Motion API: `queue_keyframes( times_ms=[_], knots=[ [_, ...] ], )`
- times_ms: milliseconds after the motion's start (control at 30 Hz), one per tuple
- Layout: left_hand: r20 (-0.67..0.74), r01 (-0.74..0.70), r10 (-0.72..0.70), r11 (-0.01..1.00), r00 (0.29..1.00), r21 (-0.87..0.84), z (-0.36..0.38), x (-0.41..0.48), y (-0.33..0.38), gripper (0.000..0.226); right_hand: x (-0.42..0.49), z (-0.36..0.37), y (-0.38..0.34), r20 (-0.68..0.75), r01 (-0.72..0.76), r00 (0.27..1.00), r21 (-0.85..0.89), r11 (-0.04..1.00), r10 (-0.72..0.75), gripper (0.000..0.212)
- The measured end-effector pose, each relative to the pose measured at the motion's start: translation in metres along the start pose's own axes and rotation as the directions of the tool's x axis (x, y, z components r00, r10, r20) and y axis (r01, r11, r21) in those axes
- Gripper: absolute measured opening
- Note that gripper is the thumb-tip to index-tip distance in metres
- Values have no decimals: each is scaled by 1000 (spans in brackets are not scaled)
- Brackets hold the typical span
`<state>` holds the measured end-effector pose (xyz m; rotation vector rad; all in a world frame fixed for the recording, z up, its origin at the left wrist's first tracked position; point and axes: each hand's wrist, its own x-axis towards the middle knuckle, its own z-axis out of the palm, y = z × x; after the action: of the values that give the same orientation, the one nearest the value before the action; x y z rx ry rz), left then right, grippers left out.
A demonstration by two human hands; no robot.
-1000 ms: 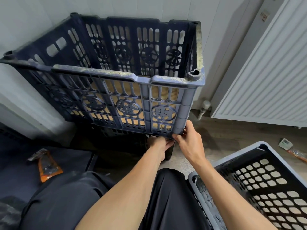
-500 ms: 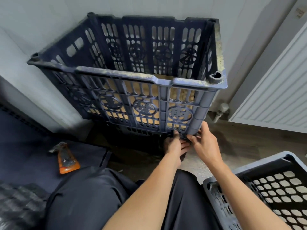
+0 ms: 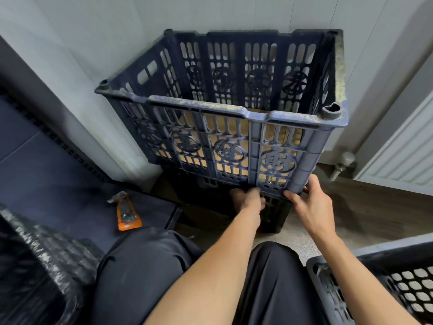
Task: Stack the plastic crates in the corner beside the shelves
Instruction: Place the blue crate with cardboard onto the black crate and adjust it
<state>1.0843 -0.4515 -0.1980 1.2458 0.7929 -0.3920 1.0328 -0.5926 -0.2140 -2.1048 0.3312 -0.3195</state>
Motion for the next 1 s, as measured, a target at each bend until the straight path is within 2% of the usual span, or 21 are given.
queue_keyframes(
  times_ms=[133,267,333,367,400,433,467,500,533,567,600,633,700,767,900,1000],
  knots=[
    [-191,-113,81,981,978,-160,-28,24,32,44,-1,2,1,5,-14,1000,4,1000,14,43],
    [-292,-124,101,991,951,-59,-54,46,67,44,-2,2,2,-12,-31,999,26,999,31,42],
    [-385,-90,117,992,915,89,-59,57,78,48,-3,3,2,-20,-30,999,25,999,31,42],
    [-440,-19,175,942,881,335,-62,55,78,50,-3,4,3,-23,-27,999,24,999,28,43],
    [-369,54,337,671,866,740,-65,55,74,50,-3,5,4,-20,-27,999,22,999,27,43],
    [-299,81,428,456,853,886,-66,57,72,52,-3,5,5,-15,-28,999,22,999,28,44],
    [-270,93,440,383,856,919,-63,57,71,54,-3,5,5,-13,-29,999,25,999,30,44],
    [-271,53,456,435,848,899,-64,60,70,55,-3,4,6,-10,-30,999,27,999,31,44],
    [-343,24,376,643,861,765,-65,62,70,52,-3,4,6,-6,-33,999,29,999,34,44],
    [-407,-33,197,927,892,374,-66,58,76,54,-3,4,6,-5,-36,999,30,999,36,44],
    [-318,-91,78,996,945,-25,-66,59,81,56,-3,4,5,-6,-36,999,32,999,37,44],
    [-252,-129,61,956,966,-263,-67,56,78,55,-3,4,4,-10,-36,999,32,999,37,43],
    [-242,-167,55,866,969,-471,-69,46,79,51,-4,5,3,-17,-38,999,28,999,38,43],
    [-238,-188,86,873,967,-450,-69,42,76,51,-5,6,2,-17,-37,999,21,999,37,44],
    [-271,-194,59,843,961,-501,-75,37,82,69,-4,6,2,-15,-34,999,22,999,35,41],
    [-224,-184,84,862,971,-473,-78,39,85,73,-5,6,1,-40,-40,998,35,999,41,38]
  ],
)
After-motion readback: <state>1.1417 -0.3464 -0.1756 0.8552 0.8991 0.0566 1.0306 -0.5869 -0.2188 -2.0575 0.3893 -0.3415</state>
